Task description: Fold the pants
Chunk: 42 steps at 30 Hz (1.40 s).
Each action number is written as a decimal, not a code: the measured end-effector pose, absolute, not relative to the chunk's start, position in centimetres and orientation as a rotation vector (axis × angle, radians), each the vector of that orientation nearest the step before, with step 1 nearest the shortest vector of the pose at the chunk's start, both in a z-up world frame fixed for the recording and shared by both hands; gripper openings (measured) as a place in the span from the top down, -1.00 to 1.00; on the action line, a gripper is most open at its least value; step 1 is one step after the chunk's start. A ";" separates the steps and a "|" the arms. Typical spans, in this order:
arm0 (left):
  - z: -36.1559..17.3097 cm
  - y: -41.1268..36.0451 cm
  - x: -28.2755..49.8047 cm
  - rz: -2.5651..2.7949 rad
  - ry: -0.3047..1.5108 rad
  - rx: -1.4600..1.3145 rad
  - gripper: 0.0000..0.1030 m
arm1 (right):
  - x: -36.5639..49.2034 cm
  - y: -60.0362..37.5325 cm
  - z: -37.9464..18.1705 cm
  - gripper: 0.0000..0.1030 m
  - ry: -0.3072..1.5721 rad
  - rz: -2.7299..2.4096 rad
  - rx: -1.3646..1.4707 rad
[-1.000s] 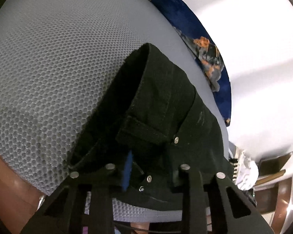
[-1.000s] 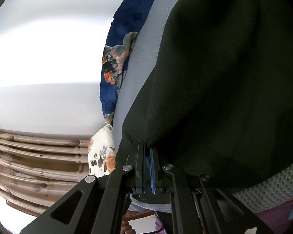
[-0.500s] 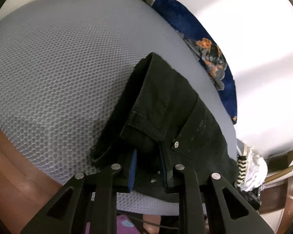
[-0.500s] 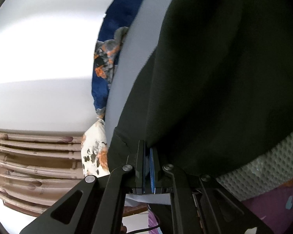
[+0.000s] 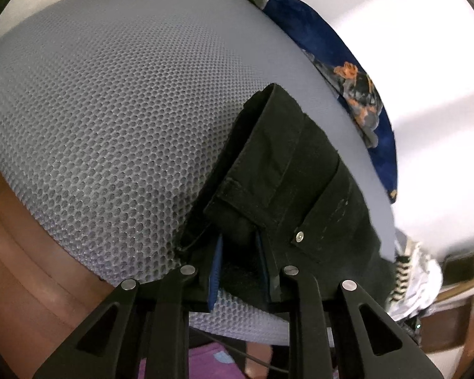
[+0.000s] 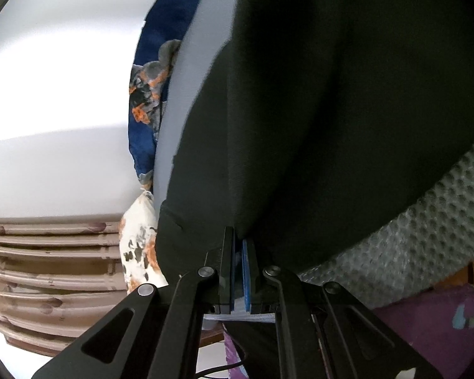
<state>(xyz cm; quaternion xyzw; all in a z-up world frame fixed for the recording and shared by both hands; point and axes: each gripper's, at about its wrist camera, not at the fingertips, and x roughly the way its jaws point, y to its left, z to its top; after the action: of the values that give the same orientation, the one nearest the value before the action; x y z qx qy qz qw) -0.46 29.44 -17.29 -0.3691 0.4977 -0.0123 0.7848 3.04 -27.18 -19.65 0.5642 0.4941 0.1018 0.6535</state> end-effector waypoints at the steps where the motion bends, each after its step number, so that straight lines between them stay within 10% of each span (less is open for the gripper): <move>1: -17.1 29.3 -0.6 -0.027 1.073 -0.772 0.58 | 3.1 -27.2 -20.1 0.83 1.124 0.231 1.283; 8: -14.2 29.0 -2.3 0.077 1.088 -0.738 0.28 | 2.8 -30.1 -21.8 0.32 0.944 0.296 1.488; 20: -8.5 7.5 2.5 -0.712 1.213 -0.574 0.07 | 3.5 -32.8 -19.1 0.28 0.728 0.343 1.355; 29: -14.1 -1.2 4.5 -0.904 1.424 -0.792 0.04 | 4.5 -35.9 -19.5 0.21 0.697 0.346 1.385; 31: -14.6 -1.1 4.4 -0.865 1.394 -0.851 0.03 | 4.8 -36.3 -20.0 0.29 0.698 0.360 1.428; 33: -15.1 -1.3 4.6 -0.819 1.388 -0.892 0.03 | 5.0 -36.5 -19.5 0.78 0.718 0.356 1.381; 42: -17.0 -2.1 5.5 -0.617 1.310 -1.024 0.03 | 5.6 -36.7 -18.5 0.82 0.722 0.378 1.413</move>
<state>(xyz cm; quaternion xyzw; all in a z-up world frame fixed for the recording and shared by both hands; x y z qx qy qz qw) 5.49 -2.14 -16.99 -0.4474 0.5726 -0.2697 0.6319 5.64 -36.71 -18.54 0.6307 0.3221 0.1688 0.6855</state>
